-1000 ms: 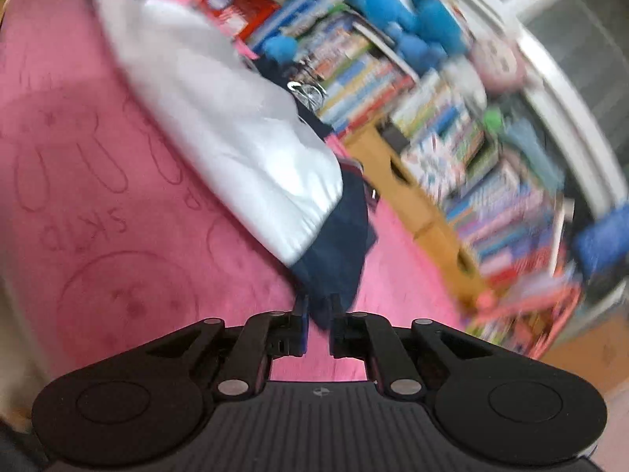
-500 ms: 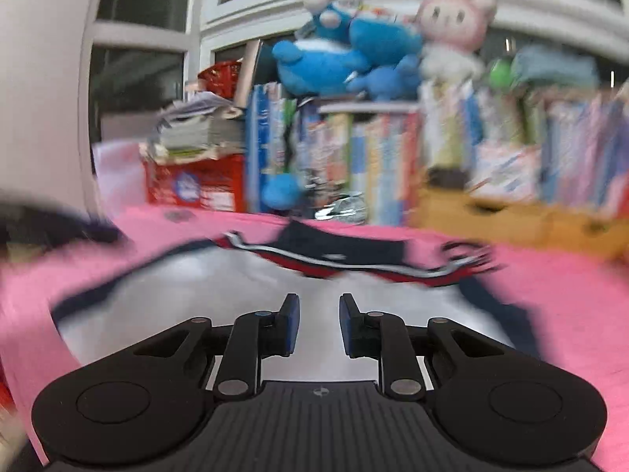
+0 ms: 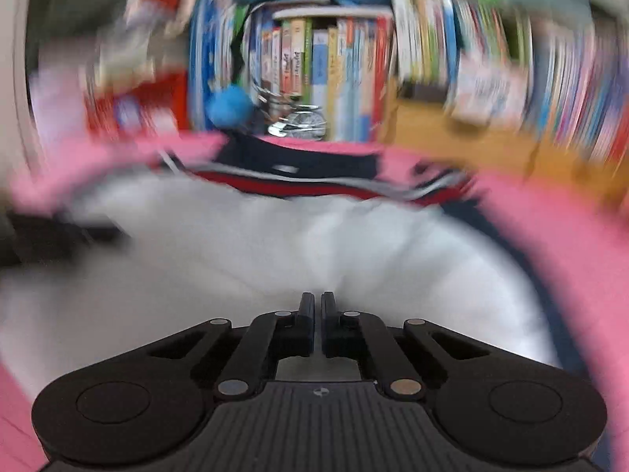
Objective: Fold clothes
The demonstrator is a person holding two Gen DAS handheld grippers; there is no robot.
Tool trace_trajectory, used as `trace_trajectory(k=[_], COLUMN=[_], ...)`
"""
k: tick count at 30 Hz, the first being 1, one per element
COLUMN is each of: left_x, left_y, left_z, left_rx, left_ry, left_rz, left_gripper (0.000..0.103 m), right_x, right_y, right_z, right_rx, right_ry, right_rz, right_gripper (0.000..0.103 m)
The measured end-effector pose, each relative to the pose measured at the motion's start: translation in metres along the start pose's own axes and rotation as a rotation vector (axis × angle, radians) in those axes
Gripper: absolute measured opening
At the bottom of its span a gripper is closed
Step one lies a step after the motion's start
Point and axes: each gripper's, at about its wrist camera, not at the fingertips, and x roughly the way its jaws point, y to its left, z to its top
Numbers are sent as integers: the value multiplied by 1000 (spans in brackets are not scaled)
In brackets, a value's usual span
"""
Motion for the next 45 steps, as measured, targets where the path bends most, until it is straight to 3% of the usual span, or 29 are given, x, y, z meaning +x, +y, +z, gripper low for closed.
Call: trace_trajectory(k=[5,9,13,18,22,26,29,31,32,34,38,41,44,45], left_x=[5,6,7,8,8,9,9,6,4,-5,-9,24,61,69], left_y=[-2,-7,-12,-15,-13,-9,-7,-8,-9,-18,-50,-58,-36,-24], left_z=[5,6,6,5,5,5,6,7,8,19,48,60,55,45], left_rx=[7,43,69,85,81,64,55,46,43,54,201,298,385,430], left_ry=[6,7,8,8,9,12,12,8,8,8,-90,-59,19,12], left_rz=[3,28,41,54,52,25,14,17,18,0,-13,87,210,234], left_gripper=[9,8,8,8,8,9,9,9,12,30,35,35,36,37], right_x=[2,9,-11,-5,27,73,74,74,75,76,78,80,80,81], right_y=[-28,-70,-75,-26,4,-8,-27,-18,-13,-6,4,2,1,0], right_z=[-25,-31,-22,8,29,19,8,5,3,1,-1,1,2,2], right_rx=[-231,-202,-157,-240,-312,-326,-254,-286,-311,-359,-413,-411,-413,-412], right_ry=[17,123,43,-101,-103,7,-8,-16,-19,-24,-28,-25,-24,-24], right_rz=[-324,-426,-403,-190,-77,-166,-172,-194,-208,-229,-238,-236,-236,-235], right_gripper=[5,6,10,21,23,26,28,29,28,25,19,19,19,19])
